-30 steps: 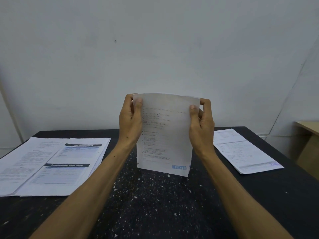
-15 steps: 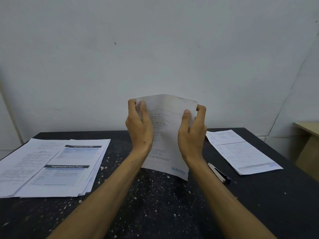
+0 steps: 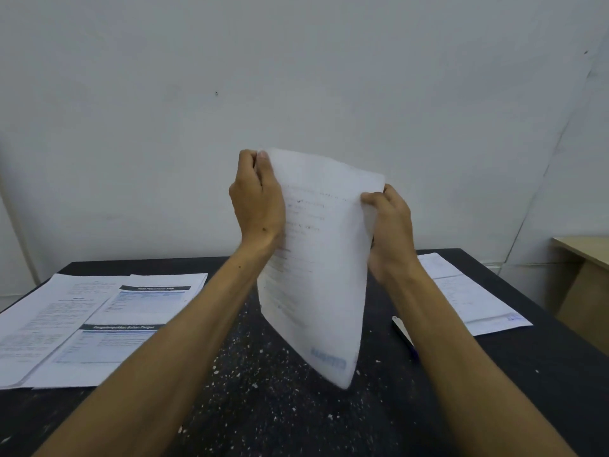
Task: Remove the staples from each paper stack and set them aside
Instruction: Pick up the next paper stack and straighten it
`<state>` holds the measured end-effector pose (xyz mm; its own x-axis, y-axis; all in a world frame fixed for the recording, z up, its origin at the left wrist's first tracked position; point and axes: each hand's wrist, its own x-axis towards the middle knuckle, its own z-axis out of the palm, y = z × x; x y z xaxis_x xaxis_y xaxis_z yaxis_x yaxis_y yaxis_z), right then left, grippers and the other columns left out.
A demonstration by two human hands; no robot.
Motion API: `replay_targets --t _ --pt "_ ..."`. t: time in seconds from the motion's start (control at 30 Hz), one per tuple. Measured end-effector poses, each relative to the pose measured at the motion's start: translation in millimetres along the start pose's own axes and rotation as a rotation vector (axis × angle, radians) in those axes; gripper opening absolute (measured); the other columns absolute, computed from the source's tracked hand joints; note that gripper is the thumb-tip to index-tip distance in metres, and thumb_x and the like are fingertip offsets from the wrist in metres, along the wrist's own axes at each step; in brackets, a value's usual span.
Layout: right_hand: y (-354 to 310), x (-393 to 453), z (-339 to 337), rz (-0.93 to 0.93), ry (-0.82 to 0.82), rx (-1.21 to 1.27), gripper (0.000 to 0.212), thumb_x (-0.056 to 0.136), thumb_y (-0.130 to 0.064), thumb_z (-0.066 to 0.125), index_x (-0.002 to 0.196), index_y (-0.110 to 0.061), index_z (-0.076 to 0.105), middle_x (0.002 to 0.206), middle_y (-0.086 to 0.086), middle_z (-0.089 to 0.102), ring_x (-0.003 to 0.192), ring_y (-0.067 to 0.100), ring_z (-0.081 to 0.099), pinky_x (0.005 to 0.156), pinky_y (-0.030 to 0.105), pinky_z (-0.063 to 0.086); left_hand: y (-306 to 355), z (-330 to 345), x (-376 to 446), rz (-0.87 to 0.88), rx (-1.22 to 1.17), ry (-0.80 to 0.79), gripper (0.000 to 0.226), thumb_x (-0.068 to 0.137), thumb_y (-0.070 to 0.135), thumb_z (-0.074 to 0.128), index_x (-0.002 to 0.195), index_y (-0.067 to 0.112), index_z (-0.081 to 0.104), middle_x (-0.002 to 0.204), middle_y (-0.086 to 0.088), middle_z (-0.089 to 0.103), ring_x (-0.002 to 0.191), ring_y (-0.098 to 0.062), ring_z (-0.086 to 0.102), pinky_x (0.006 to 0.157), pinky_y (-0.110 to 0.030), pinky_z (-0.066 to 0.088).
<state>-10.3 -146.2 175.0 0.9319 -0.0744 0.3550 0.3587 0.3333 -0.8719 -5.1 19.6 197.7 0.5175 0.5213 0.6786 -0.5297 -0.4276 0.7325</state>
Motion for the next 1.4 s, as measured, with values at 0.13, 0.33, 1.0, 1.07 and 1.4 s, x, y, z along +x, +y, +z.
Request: replay_targets --t 0.13,0.33,1.0,1.07,1.4 --pt "4 -9 -24 0.310 -0.086 0.106 0.010 0.093 -0.009 0.051 0.093 -0.011 0.062 0.076 0.002 0.059 0.059 0.015 0.054 0.057 0.030 0.042 5 0 16 0.003 0.262 -0.247 0.029 0.111 0.025 0.034 0.089 0.011 0.047 0.075 0.006 0.048 0.063 -0.006 0.041 0.056 -0.019 0.032" --pt "32 -18 -69 0.525 -0.387 -0.107 0.026 0.097 -0.020 0.062 0.114 -0.004 0.073 0.102 0.012 0.069 0.081 0.021 0.065 0.069 0.032 0.056 -28 1 3 0.049 0.656 -0.820 0.033 0.110 0.024 0.035 0.096 0.005 0.057 0.100 -0.007 0.060 0.093 -0.026 0.054 0.075 -0.032 0.033" --pt "106 -56 -77 0.689 -0.432 -0.300 0.013 0.100 -0.015 0.066 0.087 -0.016 0.063 0.092 0.007 0.072 0.083 0.019 0.069 0.071 0.033 0.058 -108 -17 -112 -0.094 0.407 -1.138 0.028 0.111 0.021 0.037 0.087 0.022 0.052 0.088 0.001 0.059 0.079 -0.013 0.054 0.073 -0.025 0.041" --pt "109 -59 -85 0.699 -0.414 -0.316 0.012 0.099 -0.013 0.065 0.088 -0.015 0.062 0.095 0.009 0.074 0.087 0.023 0.071 0.073 0.037 0.059 -113 -17 -120 -0.078 0.391 -1.147 0.023 0.109 0.020 0.042 0.090 0.021 0.056 0.089 0.003 0.062 0.080 -0.011 0.057 0.073 -0.024 0.044" --pt "124 -65 -104 0.521 -0.328 -0.520 0.013 0.100 -0.016 0.065 0.103 -0.004 0.069 0.100 0.011 0.078 0.096 0.026 0.076 0.075 0.037 0.065 -133 -10 -164 0.210 0.534 -1.025 0.012 0.107 0.031 0.046 0.098 0.026 0.052 0.088 0.014 0.059 0.075 -0.010 0.057 0.064 -0.031 0.047"
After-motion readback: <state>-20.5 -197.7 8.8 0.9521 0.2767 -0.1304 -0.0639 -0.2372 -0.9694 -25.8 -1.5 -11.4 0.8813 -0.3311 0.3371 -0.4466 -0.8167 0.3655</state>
